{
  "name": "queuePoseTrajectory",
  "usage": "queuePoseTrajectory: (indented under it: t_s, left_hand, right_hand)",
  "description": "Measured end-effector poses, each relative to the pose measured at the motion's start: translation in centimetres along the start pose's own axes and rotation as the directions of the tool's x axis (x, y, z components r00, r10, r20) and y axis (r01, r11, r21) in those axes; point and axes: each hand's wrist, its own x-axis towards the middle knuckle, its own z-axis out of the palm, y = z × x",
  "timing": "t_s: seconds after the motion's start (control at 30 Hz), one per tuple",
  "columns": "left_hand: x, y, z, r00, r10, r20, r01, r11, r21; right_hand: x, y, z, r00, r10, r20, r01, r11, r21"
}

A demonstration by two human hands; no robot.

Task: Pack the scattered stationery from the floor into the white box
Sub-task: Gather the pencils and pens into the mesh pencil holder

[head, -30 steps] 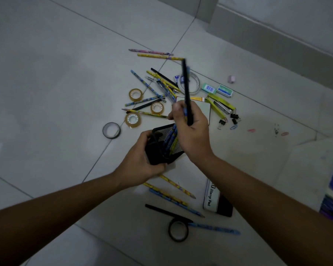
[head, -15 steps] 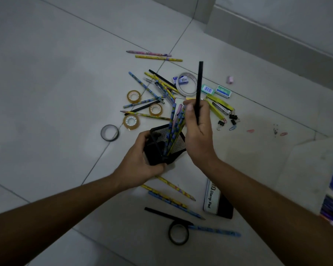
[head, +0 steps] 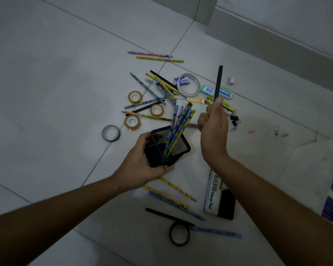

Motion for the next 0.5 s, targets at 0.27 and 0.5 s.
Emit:
queuePoseTrajectory:
  t_s: [0.27,0.5]
  left_hand:
    - [0.1,-0.4,-0.1,1.000,-0.009,-0.023,0.009,1.000,-0.010]
    - [-0.1,-0.6,-0.5,0.998,-0.029,-0.053,0.027,0.999,-0.038]
  right_hand:
    - [-2.2,0.4,-0.8,0.984,0.018,0.175,0.011,0.987,-0.163]
    - [-2.2,1.8,-2.1,0.861,-0.256,0.438,0.474,0.717,-0.512]
